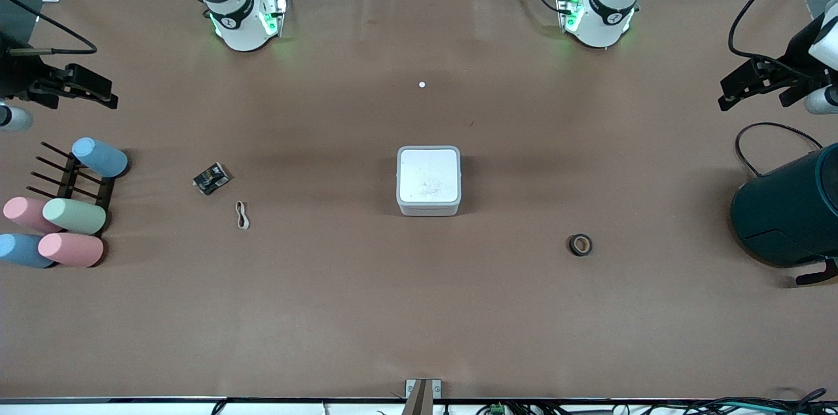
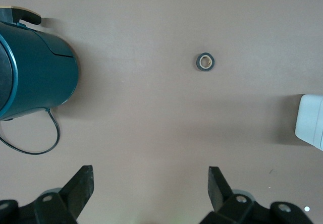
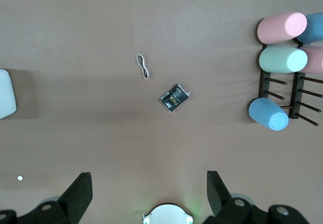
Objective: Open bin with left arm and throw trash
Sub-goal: 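Lift the bin lid with the left gripper while the right gripper reaches the packet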
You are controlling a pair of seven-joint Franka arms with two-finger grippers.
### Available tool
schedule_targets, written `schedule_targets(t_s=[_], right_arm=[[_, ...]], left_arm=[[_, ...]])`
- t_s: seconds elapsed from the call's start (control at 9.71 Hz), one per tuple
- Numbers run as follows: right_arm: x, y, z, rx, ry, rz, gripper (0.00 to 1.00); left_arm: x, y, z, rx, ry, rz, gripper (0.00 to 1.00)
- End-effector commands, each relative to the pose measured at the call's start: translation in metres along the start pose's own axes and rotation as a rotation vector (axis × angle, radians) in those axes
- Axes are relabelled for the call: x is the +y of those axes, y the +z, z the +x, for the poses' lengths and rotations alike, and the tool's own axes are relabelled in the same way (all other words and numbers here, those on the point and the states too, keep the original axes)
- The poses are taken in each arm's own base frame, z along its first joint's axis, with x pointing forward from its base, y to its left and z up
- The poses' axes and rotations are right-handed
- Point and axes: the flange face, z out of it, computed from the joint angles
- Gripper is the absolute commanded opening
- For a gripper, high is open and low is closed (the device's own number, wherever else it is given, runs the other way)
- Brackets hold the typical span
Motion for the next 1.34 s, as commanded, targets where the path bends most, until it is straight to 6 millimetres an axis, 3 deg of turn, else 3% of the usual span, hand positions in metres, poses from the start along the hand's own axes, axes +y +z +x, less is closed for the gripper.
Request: schedule_targets(t_s=[0.0,0.1,0.21,0.31,0.41,0.51,0.62,0.72,0.93,1.03,1.13,1.24], right_arm=[[0.003,0.001,0.000,-0.004,-0.005,0.002,1.00],[0.003,0.001,0.000,-0.005,-0.006,0.002,1.00],[0.004,0.004,0.001,-0.012,-0.002,0.002,1.00],[0.002,0.018,0.008,-0.038,0.024,0.011,1.00],[0.001,0.051,0.023,-0.082,0.045,0.013,1.00],[0.003,0.092,0.037,-0.098,0.052,0.014,1.00],[0.015,0.146,0.044,-0.113,0.075,0.018,1.00],[0.021,0.197,0.046,-0.113,0.088,0.021,1.00],[0.021,0.269,0.039,-0.091,0.098,0.023,1.00],[0.027,0.298,0.029,-0.115,0.122,0.022,1.00],[0.051,0.322,0.021,-0.115,0.227,0.042,1.00],[0.057,0.341,0.016,-0.083,0.306,0.064,1.00]], left_arm=[[0.000,-0.003,0.003,-0.011,0.038,-0.009,1.00],[0.002,-0.003,0.003,-0.010,0.027,-0.012,1.00],[0.013,0.010,0.009,-0.035,0.055,-0.012,1.00],[0.045,0.028,0.011,-0.074,0.112,-0.043,0.96],[0.091,0.063,0.021,-0.138,0.153,-0.085,0.48],[0.153,0.098,0.027,-0.170,0.204,-0.161,0.14],[0.212,0.132,0.037,-0.127,0.207,-0.213,0.00],[0.281,0.175,0.035,-0.087,0.225,-0.237,0.00],[0.362,0.233,0.029,-0.028,0.278,-0.276,0.00],[0.377,0.259,0.029,-0.018,0.271,-0.286,0.00],[0.405,0.284,0.014,-0.029,0.286,-0.295,0.00],[0.425,0.305,0.002,-0.038,0.264,-0.293,0.00]])
